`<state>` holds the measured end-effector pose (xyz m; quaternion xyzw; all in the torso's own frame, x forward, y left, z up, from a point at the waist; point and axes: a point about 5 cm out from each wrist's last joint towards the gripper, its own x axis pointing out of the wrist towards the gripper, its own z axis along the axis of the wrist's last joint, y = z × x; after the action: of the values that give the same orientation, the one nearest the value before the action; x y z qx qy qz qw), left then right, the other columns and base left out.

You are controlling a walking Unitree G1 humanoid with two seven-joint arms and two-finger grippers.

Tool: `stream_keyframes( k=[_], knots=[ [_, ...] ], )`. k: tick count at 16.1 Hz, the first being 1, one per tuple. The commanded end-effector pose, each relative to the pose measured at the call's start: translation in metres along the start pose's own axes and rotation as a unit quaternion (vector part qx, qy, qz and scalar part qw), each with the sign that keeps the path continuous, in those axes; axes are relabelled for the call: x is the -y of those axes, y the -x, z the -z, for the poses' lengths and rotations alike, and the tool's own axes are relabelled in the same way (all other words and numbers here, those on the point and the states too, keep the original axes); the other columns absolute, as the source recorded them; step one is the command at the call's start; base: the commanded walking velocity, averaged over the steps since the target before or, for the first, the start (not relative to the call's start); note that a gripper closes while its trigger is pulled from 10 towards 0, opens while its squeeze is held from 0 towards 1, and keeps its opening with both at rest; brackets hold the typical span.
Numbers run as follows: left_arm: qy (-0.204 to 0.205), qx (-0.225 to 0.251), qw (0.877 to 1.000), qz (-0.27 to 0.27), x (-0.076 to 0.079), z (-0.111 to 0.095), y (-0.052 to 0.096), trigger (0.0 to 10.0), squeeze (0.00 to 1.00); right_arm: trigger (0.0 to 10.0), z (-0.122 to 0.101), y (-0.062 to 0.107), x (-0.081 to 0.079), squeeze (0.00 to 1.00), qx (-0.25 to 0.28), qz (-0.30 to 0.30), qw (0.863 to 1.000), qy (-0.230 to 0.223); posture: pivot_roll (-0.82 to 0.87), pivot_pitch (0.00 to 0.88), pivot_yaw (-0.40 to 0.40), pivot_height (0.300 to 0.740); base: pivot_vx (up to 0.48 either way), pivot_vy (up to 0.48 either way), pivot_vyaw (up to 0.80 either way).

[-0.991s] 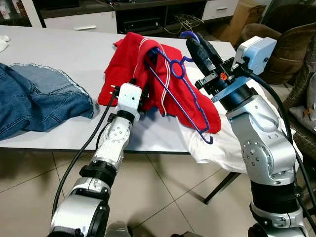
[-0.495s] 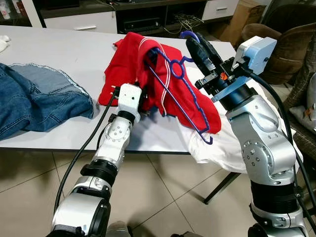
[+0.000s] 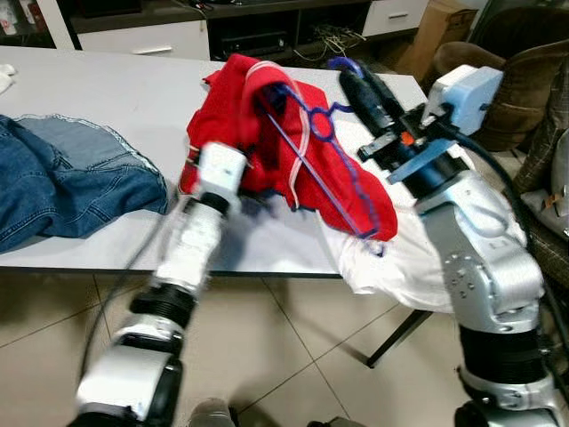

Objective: Hang hanger

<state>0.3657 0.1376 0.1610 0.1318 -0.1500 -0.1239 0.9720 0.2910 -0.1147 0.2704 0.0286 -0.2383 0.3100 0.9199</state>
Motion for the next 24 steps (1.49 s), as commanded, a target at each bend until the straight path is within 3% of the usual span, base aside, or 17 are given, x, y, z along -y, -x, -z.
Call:
stream_keyframes(
  k=[1, 2, 4, 5, 9, 15, 17, 21, 24],
  knots=[
    [-0.016, 0.041, 0.999, 0.003, -0.007, -0.019, -0.008, 0.0, 0.00, 10.0, -0.001, 0.005, 0.007, 0.00, -0.001, 0.007, 1.000, 0.005, 0.10, 0.009, -0.044, 0.740, 0.000, 0.000, 0.00],
    [-0.037, 0.062, 0.997, -0.011, -0.023, -0.029, -0.010, 0.0, 0.00, 10.0, 0.001, 0.009, 0.013, 0.00, -0.015, 0.003, 1.000, 0.024, 0.10, 0.011, -0.044, 0.740, 0.000, 0.000, 0.00],
    [-0.055, 0.077, 0.995, -0.018, -0.036, -0.038, -0.010, 0.0, 0.00, 10.0, 0.002, 0.011, 0.018, 0.00, -0.027, 0.000, 0.999, 0.039, 0.10, 0.012, -0.043, 0.740, 0.000, 0.000, 0.00],
    [-0.082, 0.095, 0.992, -0.024, -0.049, -0.049, -0.010, 0.0, 0.00, 10.0, 0.002, 0.013, 0.023, 0.00, -0.042, -0.012, 0.997, 0.060, 0.10, 0.011, -0.044, 0.740, 0.000, 0.000, 0.00],
    [-0.160, 0.122, 0.980, 0.009, -0.061, -0.068, -0.012, 0.0, 0.00, 10.0, 0.004, 0.016, 0.014, 0.00, -0.076, -0.101, 0.986, 0.111, 0.11, 0.005, -0.046, 0.740, 0.000, 0.000, 0.00],
    [-0.187, 0.151, 0.969, 0.054, -0.050, -0.085, -0.021, 0.0, 0.00, 10.0, 0.001, 0.019, 0.000, 0.00, -0.106, -0.187, 0.968, 0.126, 0.11, 0.004, -0.049, 0.740, 0.000, 0.000, 0.00],
    [-0.190, 0.160, 0.966, 0.074, -0.041, -0.088, -0.023, 0.0, 0.00, 10.0, 0.012, 0.008, 0.007, 0.00, -0.139, -0.136, 0.970, 0.148, 0.10, 0.005, -0.046, 0.740, 0.000, 0.000, 0.00],
    [-0.186, 0.167, 0.964, 0.094, -0.028, -0.090, -0.022, 0.0, 0.00, 10.0, 0.023, -0.006, 0.009, 0.00, -0.160, -0.084, 0.974, 0.140, 0.11, 0.003, -0.049, 0.740, 0.000, 0.000, 0.00],
    [-0.187, 0.158, 0.966, 0.086, -0.035, -0.085, -0.019, 0.0, 0.00, 10.0, 0.026, -0.007, 0.025, 0.00, -0.175, -0.032, 0.973, 0.146, 0.12, 0.004, -0.053, 0.740, 0.000, 0.000, 0.00]
  ],
)
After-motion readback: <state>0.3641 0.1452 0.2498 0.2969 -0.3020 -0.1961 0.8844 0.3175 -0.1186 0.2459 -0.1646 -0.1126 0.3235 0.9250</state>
